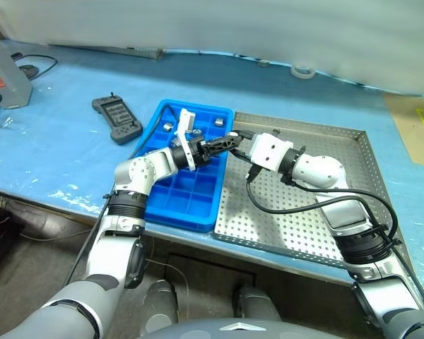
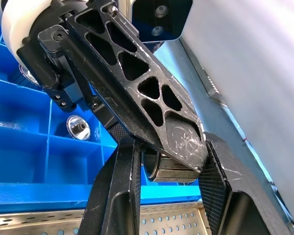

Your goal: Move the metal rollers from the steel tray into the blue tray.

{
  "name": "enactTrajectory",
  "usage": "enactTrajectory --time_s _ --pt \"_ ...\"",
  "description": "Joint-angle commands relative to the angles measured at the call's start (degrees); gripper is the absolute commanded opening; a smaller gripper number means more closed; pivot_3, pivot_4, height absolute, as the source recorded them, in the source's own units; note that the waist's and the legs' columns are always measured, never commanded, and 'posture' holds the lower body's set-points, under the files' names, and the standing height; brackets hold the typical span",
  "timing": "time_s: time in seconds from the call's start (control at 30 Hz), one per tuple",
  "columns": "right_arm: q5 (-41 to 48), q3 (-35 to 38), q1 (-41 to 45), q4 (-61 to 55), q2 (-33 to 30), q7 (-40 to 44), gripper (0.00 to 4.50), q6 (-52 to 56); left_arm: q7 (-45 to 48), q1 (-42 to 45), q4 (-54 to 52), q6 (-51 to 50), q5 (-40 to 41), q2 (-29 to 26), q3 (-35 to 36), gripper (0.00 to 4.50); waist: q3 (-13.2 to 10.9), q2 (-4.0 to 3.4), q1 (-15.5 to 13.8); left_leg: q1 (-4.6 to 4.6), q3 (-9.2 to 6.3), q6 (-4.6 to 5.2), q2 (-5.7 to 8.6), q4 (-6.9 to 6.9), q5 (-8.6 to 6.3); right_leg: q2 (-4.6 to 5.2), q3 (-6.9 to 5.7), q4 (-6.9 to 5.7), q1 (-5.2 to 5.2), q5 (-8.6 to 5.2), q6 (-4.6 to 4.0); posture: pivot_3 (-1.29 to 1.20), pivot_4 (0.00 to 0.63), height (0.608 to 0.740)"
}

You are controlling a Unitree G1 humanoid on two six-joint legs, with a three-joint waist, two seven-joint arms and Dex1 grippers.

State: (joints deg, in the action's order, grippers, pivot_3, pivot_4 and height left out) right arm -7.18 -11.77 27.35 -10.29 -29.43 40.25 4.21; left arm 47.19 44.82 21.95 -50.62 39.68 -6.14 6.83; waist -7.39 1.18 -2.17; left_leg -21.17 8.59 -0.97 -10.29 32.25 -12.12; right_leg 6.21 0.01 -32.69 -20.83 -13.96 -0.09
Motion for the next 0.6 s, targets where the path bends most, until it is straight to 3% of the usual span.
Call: enactTrajectory --time_s 0.03,0.1,0.6 --pt "0.26 0.72 0.79 -2.19 -0.4 -0.04 1.24 -0.85 -0.02 1.19 -2.52 0.63 1.49 0.27 1.01 2.84 0.0 0.0 -0.01 0.0 0.0 0.0 0.01 0.0 0.0 0.0 0.0 0.0 0.0 0.0 0.0 -0.12 0.15 0.74" --pt "0.13 0.62 0.87 -2.03 -0.26 -0.09 1.24 -0.94 -1.44 1.53 -2.28 0.72 1.32 0.58 1.33 2.16 0.0 0.0 0.0 0.0 0.0 0.01 0.02 0.0 0.0 0.0 0.0 0.0 0.0 0.0 0.0 -0.12 0.15 0.74" --pt "0.5 0.54 0.04 -1.7 -0.33 0.65 1.24 0.67 -3.34 3.22 -0.42 2.09 2.81 0.23 3.97 2.16 0.0 0.0 0.05 0.0 0.0 0.01 0.01 0.0 0.0 0.0 0.0 0.01 0.0 0.0 0.0 -0.11 0.15 0.74"
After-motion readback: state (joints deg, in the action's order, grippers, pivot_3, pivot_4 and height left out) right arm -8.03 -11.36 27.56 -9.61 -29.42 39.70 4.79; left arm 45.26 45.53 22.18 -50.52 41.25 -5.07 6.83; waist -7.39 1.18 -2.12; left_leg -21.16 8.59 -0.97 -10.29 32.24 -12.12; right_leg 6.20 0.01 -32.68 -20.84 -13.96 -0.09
